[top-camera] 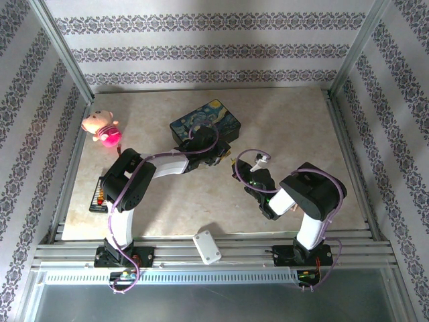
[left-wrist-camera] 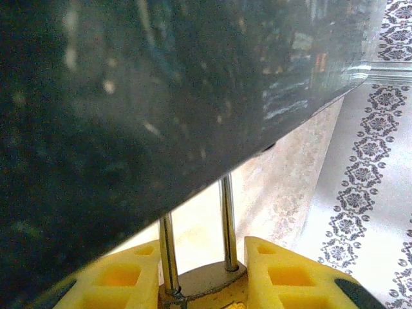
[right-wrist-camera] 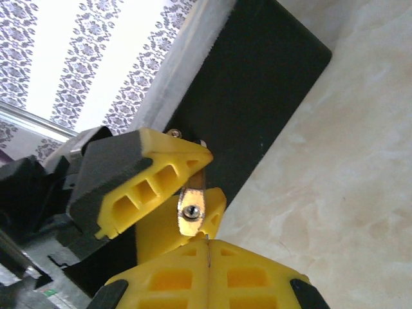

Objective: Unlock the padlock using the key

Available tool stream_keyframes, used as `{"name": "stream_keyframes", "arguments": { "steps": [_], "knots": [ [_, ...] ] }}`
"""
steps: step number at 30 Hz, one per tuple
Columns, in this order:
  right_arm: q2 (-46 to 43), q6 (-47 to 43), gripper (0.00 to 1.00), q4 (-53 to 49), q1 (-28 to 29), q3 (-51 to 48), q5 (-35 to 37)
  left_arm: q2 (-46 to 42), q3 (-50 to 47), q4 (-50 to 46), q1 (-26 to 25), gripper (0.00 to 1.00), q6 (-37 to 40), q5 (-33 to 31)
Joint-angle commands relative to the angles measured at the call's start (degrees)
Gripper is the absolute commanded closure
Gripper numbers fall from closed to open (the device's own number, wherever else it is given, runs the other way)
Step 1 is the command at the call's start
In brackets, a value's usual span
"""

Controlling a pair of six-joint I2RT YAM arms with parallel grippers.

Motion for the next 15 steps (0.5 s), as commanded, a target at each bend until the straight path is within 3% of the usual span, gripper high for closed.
{"name": "stream_keyframes", "arguments": {
  "steps": [1, 15],
  "knots": [
    [-1.6, -2.2, 1.00, 1.2, 0.2, 0.0, -0.5, 1.7, -0.4, -2.9, -1.4, 0.71, -5.7, 5.8],
    [1.0, -1.4, 1.00, 1.2, 0.1, 3.4, -1.3, 1.4, -0.9, -2.3, -1.4, 0.71, -5.9, 6.4]
  ]
}}
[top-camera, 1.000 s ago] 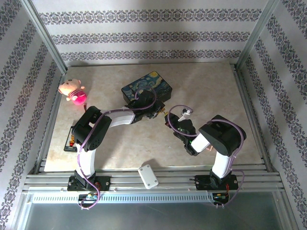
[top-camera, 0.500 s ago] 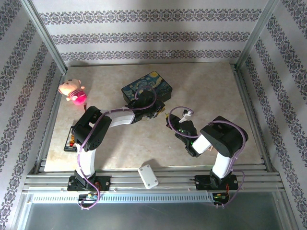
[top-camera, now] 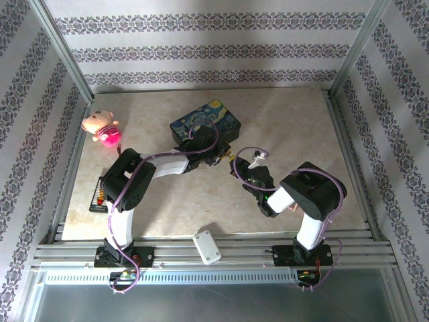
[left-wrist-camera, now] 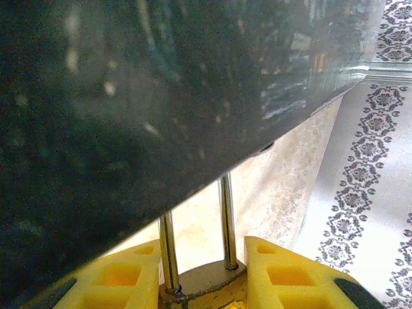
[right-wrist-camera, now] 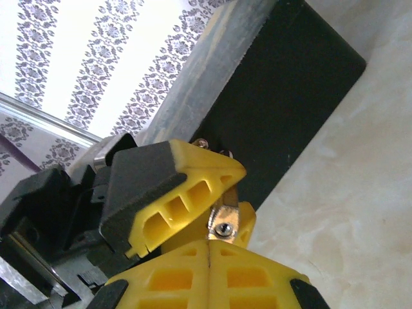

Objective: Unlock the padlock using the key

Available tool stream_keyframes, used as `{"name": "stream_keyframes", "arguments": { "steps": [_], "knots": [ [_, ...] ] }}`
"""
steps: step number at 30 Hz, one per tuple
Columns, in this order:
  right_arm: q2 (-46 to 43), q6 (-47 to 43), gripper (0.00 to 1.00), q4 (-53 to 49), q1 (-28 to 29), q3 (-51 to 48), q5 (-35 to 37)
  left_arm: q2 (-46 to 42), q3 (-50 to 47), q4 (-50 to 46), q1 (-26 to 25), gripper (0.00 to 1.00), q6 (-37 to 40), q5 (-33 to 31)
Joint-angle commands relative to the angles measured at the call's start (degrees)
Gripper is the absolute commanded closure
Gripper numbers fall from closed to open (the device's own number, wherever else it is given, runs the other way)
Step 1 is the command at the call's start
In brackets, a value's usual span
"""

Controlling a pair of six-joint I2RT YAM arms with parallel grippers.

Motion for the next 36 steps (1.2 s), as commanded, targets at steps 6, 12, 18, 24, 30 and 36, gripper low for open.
{"name": "stream_keyframes", "arguments": {
  "steps": [6, 12, 18, 24, 30, 36],
  "knots": [
    [1.1, 0.0, 1.00, 1.3, 0.0, 0.9, 0.1, 1.6, -0.8, -2.0, -1.4, 0.71, -5.6, 6.4],
    [1.6, 1.1, 1.00, 1.3, -0.4, -0.2, 0.1, 1.6, -1.0, -1.7, -1.4, 0.71, -5.7, 6.5],
    [1.4, 1.2, 1.00, 1.3, -0.5, -0.6, 0.2, 1.6, -1.1, -1.5, -1.3, 0.71, -5.9, 6.3],
    [0.7, 1.0, 1.00, 1.4, -0.7, -0.6, 0.5, 1.6, -1.4, -1.3, -1.4, 0.71, -6.0, 6.4],
    [-1.9, 1.8, 1.00, 1.2, -2.3, -4.1, 1.5, 0.9, -2.8, -2.9, -0.9, 0.70, -4.0, 6.1],
    [-5.3, 2.7, 1.00, -1.7, -6.9, -6.7, -2.7, -2.7, -2.0, -12.4, -1.0, 0.70, 5.8, -2.9]
  ]
}}
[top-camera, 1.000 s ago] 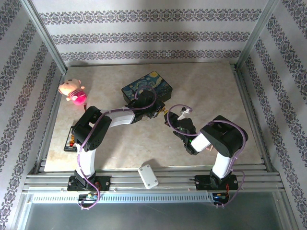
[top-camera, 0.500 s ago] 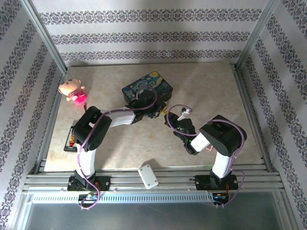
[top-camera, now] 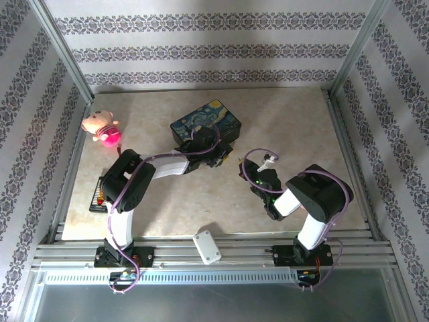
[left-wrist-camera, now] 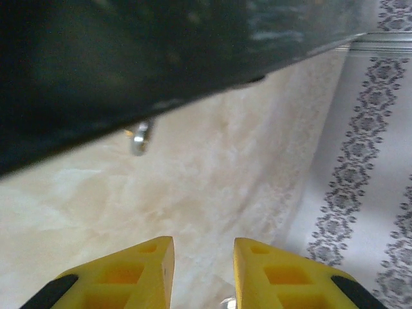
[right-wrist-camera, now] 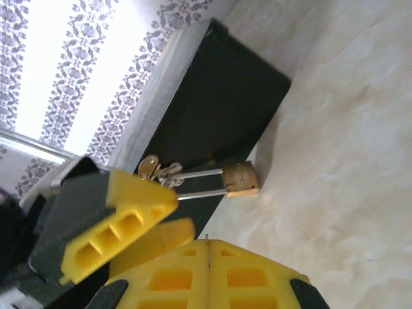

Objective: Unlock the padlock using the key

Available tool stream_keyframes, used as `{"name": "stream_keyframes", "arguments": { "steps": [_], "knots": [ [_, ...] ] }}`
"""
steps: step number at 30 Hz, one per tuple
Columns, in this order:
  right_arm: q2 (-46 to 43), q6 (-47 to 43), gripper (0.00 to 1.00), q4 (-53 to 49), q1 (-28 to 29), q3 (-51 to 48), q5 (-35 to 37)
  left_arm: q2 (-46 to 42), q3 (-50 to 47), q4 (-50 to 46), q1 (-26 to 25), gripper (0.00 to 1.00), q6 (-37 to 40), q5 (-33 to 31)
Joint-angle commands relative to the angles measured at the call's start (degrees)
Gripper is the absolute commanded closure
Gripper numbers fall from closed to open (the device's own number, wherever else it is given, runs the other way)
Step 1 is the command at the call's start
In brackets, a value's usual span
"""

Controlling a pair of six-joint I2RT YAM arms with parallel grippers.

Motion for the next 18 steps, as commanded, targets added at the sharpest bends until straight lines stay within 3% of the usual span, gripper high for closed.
{"name": "stream_keyframes", "arguments": {
  "steps": [1, 4, 8, 13, 18],
  "knots": [
    [-2.1, 1.0, 1.00, -1.0, -2.3, -1.1, -3.1, -2.5, -1.2, -12.5, -0.7, 0.69, 5.6, -6.6],
    [-2.1, 2.0, 1.00, -1.7, -5.3, -1.4, -8.7, -5.5, -1.1, -15.4, -1.5, 0.62, 9.8, -12.4],
    [-1.9, 3.4, 1.00, -0.1, -8.7, -1.9, -17.4, -9.1, -5.0, -6.0, -1.5, 0.59, 11.0, -12.2],
    [-3.9, 4.1, 1.00, 0.7, -12.3, -1.2, -27.1, -13.5, -7.1, 1.2, -1.1, 0.60, 19.4, -7.4],
    [-8.5, 3.4, 1.00, -1.1, -14.5, 1.4, -37.0, -17.6, -9.9, 4.9, 0.6, 0.59, 25.6, 1.7]
  ]
}}
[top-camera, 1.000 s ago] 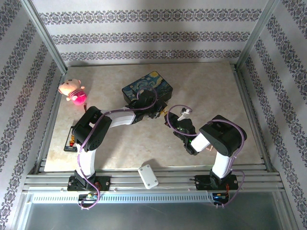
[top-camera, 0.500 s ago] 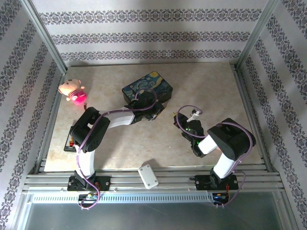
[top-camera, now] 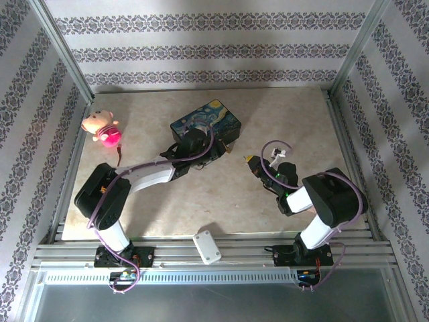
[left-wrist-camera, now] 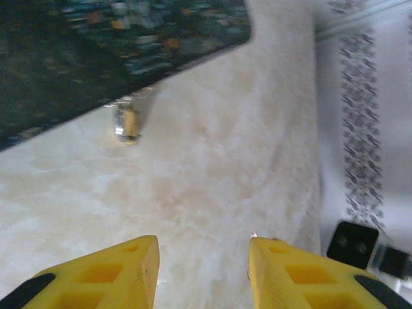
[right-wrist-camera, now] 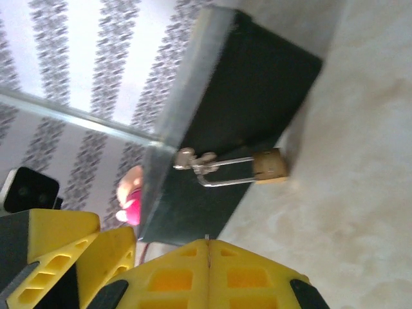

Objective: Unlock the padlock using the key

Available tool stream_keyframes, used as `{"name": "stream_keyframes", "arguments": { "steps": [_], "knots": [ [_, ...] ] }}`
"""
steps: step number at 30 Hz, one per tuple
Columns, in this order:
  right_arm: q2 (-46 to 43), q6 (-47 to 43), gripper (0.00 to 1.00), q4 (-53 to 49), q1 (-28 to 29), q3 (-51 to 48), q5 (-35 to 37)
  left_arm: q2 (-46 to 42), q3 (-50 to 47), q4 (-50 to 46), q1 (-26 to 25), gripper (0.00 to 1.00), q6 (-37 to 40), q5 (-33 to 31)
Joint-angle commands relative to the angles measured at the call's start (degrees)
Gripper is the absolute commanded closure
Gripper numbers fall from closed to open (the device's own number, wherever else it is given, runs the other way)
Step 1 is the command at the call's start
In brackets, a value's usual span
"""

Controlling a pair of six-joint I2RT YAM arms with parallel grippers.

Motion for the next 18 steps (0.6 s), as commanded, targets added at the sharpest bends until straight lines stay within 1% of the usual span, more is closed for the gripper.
{"name": "stream_keyframes", "arguments": {
  "steps": [1, 3, 6, 9, 15, 18],
  "knots": [
    [-3.4, 0.1, 1.00, 0.8, -0.8, 2.8, -10.6, -2.8, -1.5, 6.4, 1.3, 0.59, 7.0, 8.3],
    [-5.0, 0.4, 1.00, 0.1, -0.9, 4.1, -12.9, -3.3, -2.0, 9.2, 2.2, 0.59, 6.9, 13.0],
    [-7.0, 1.3, 1.00, -0.2, -0.9, 5.1, -14.4, -3.3, -2.4, 15.0, 3.2, 0.59, 5.0, 19.1],
    [-9.2, 1.7, 1.00, -1.4, -0.8, 5.3, -15.2, -3.4, -0.9, 15.5, 3.3, 0.59, 5.8, 23.8],
    [-12.4, 2.6, 1.00, -3.4, -0.8, 5.3, -15.9, -4.0, 2.6, 9.3, 3.4, 0.59, 11.3, 28.1],
    [-13.1, 3.6, 1.00, -3.5, -0.7, 7.2, -16.0, -3.0, 2.8, 11.6, 3.4, 0.59, 10.7, 29.9]
  ]
}}
